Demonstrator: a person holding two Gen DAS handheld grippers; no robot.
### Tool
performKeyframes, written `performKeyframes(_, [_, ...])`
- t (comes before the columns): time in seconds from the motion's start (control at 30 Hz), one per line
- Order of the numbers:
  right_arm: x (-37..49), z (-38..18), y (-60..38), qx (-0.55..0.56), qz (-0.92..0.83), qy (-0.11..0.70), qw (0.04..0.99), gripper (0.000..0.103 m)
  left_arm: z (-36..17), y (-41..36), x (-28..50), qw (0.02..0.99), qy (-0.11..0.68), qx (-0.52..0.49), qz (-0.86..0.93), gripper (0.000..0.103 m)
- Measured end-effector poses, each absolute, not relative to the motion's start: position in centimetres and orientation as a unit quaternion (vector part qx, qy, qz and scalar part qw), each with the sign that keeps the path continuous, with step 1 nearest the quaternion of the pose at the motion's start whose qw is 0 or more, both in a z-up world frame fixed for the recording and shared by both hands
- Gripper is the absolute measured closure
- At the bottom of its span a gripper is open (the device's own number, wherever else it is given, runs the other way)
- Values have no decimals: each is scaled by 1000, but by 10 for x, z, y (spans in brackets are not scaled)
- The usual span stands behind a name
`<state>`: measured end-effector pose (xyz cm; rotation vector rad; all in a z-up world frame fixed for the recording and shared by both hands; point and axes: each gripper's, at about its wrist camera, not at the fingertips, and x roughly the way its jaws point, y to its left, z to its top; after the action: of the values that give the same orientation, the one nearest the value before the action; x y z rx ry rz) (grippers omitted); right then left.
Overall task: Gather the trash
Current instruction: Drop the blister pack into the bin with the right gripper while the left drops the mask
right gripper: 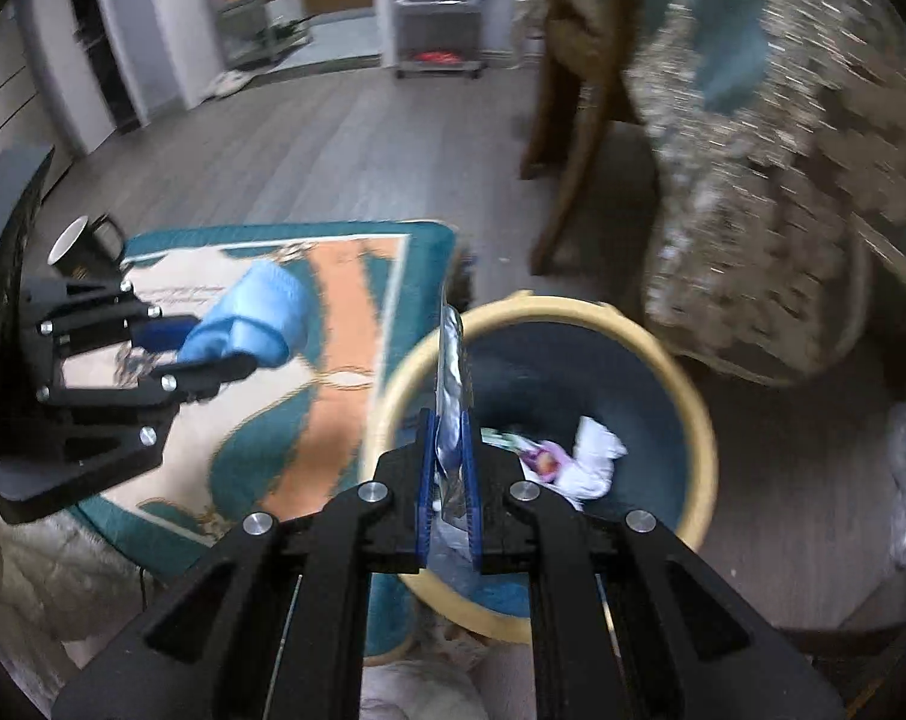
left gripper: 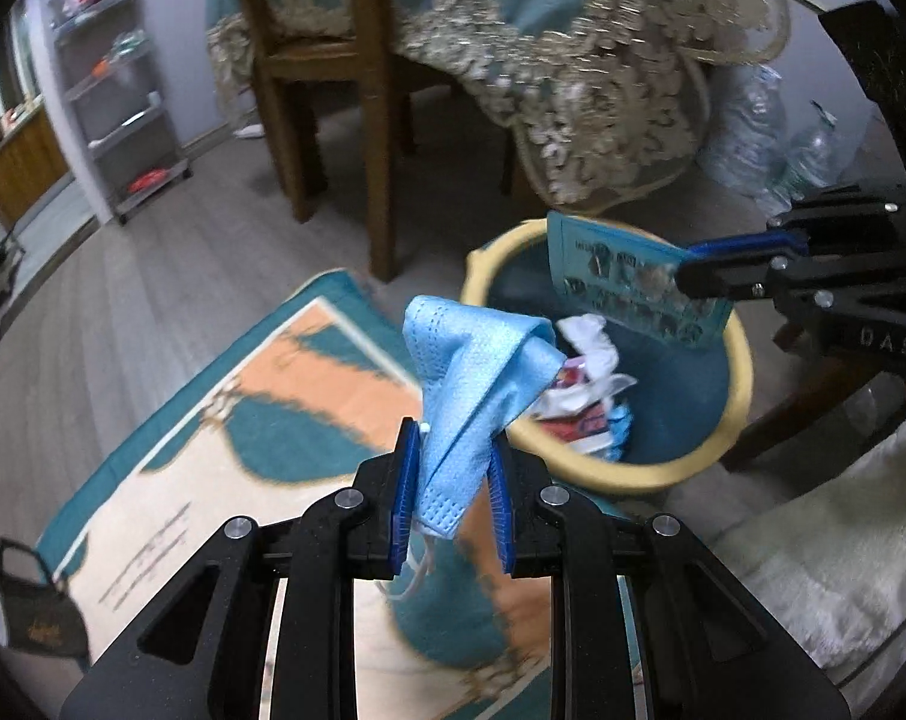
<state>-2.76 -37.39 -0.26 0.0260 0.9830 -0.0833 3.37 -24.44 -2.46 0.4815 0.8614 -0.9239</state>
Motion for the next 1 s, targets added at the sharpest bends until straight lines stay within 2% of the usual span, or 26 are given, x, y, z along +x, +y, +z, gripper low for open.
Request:
performKeyframes(0.3, [-35, -16, -419, 47, -69, 481, 873, 95, -34, -289, 23, 763, 398, 235, -452, 79])
performKeyframes(0.57, [-35, -51, -456, 83, -90, 529, 840, 95, -62, -325, 20, 738, 423, 253, -462, 78])
performKeyframes(0.73, [-31, -58, -467, 94, -90, 528, 839, 95, -71, -337, 22, 736, 425, 249, -463, 67])
performKeyframes(0.83, [-29, -64, -471, 88, -97, 532, 836, 94, -74, -337, 23, 740, 424, 245, -461, 40])
performKeyframes(0.87, [-28, -66, -472, 88, -99, 534, 835, 94, -74, -336, 24, 741, 423, 244, -461, 36])
performKeyframes(1.0, [-24, -65, -474, 91, -104, 534, 834, 93, -72, -330, 29, 743, 426, 241, -456, 34])
